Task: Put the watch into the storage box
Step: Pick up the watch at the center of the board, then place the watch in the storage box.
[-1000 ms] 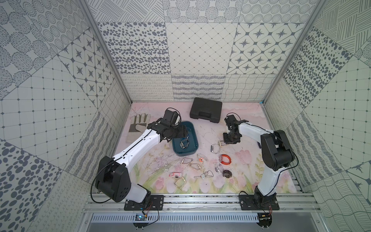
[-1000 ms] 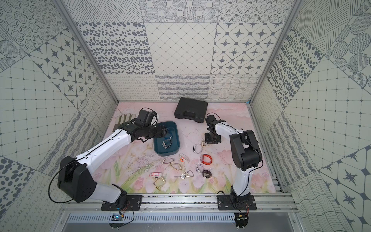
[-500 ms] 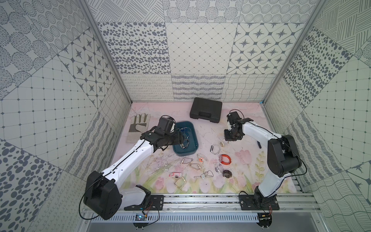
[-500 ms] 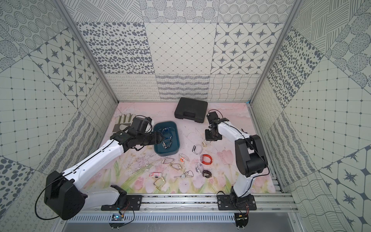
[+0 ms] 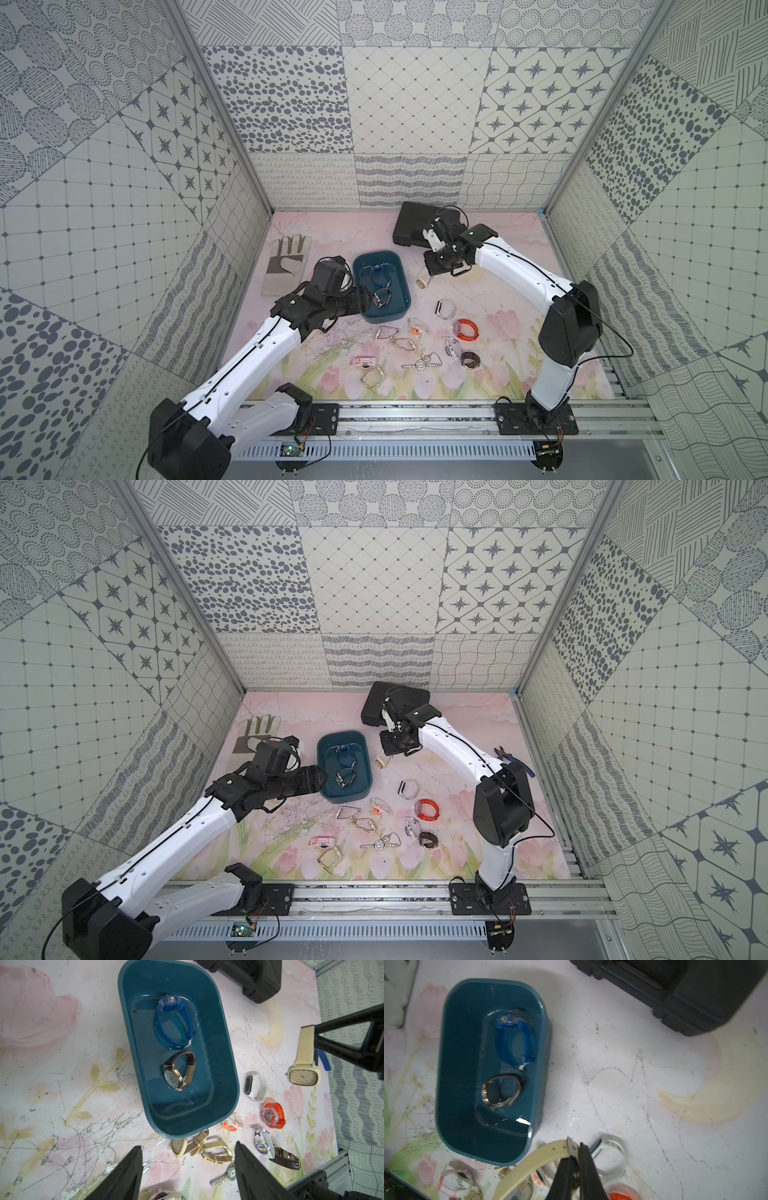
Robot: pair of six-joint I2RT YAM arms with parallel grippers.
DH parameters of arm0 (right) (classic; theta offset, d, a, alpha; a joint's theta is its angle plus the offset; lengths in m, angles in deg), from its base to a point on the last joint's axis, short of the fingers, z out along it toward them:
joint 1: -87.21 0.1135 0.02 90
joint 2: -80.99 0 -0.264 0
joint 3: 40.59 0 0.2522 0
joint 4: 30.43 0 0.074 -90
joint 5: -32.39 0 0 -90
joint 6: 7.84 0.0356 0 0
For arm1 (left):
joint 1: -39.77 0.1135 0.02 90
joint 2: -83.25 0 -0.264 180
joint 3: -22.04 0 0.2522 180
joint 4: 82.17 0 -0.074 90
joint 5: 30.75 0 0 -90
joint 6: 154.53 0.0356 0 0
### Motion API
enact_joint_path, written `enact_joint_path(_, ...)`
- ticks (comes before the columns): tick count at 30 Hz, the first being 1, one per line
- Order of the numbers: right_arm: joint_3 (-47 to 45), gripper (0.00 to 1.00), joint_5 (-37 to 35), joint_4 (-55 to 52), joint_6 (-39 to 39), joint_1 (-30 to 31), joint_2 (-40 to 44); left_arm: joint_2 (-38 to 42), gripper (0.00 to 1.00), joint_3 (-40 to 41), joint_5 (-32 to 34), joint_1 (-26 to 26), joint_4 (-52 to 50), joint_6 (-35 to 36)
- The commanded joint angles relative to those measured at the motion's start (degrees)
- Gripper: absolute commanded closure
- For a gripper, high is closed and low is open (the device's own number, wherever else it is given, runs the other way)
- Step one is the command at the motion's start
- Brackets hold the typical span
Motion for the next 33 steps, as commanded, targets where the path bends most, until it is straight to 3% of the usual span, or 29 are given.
enact_joint_path(1, 8.23, 0.99, 2.12, -3.2, -0.77, 3.01, -6.43, 2.83, 0.27, 0.87, 4.16, 0.01, -2.45, -1.81)
enact_joint_path(10, 35.46, 0.99, 5.92, -10.66, -4.61, 7.79, -26.2, 7.11, 0.27, 0.53, 6.67, 0.05, -5.14, -2.02)
enact_joint_path(18, 55.28, 0.99, 7.81, -17.55, -14.07, 8.97, -39.28, 8.76, 0.28, 0.29, 6.9, 0.12, -5.89, -1.66)
enact_joint_path(25, 54.04, 0.99, 7.2, -14.46, -22.82, 10.09, -40.75, 9.76, 0.28, 0.44, 7.06, 0.17, -5.9, -1.61)
enact_joint_path(33, 52.25, 0.98, 6.87, -10.13, -25.65, 11.54, -42.07, 9.92, 0.29, 0.62, 7.06, 0.08, -5.81, -1.3)
